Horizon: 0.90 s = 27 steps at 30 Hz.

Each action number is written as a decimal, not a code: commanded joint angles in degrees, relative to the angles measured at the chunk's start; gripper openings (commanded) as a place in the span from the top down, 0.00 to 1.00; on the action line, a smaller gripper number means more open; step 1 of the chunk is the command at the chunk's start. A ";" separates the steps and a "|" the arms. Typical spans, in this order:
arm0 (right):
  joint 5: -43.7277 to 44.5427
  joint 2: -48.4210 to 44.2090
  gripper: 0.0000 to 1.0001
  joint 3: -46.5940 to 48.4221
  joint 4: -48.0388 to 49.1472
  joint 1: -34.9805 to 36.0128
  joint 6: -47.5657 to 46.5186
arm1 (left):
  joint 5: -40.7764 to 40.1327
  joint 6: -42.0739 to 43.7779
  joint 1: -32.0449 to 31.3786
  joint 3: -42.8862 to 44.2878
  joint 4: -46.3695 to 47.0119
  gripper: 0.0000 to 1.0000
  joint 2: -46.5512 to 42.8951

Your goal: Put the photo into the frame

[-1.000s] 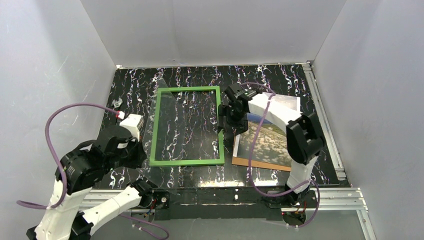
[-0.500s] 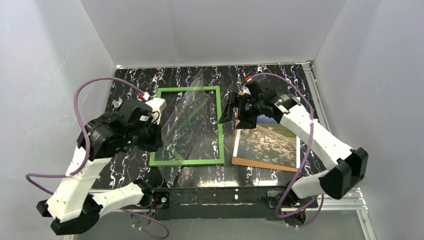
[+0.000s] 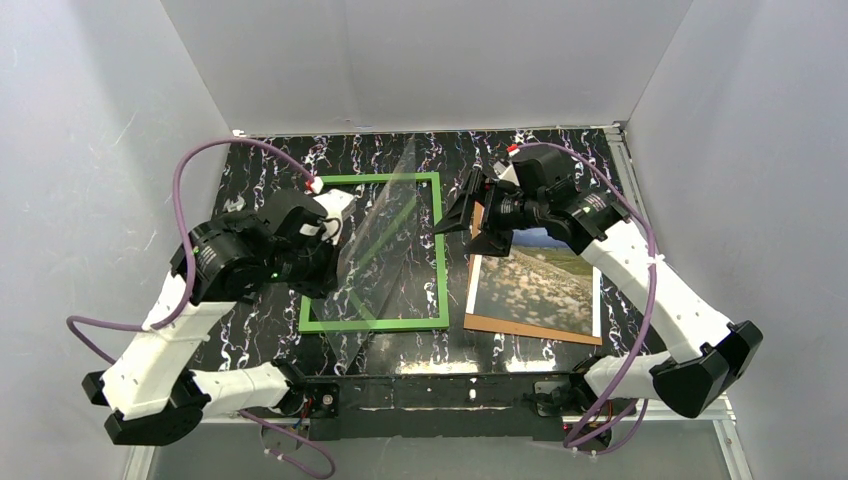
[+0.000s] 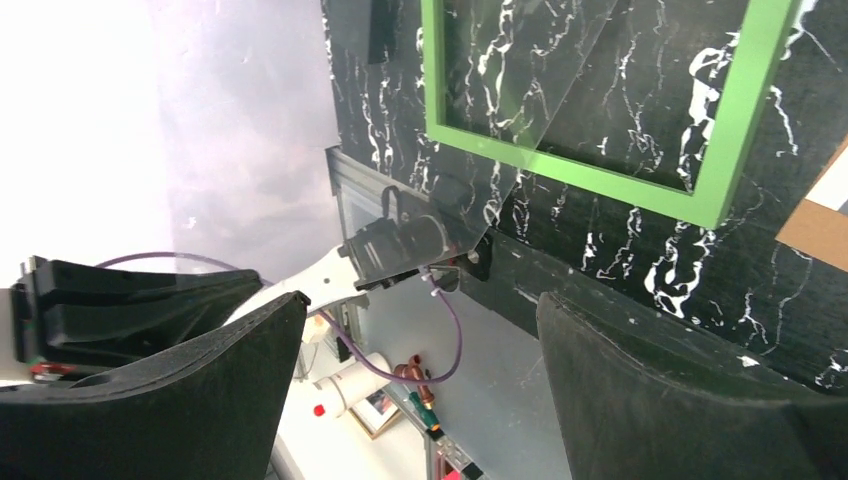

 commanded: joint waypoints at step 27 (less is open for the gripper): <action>-0.68 10.43 0.06 14.26 -4.70 5.22 5.39 | -16.51 -1.36 -21.58 3.10 -0.41 1.00 11.30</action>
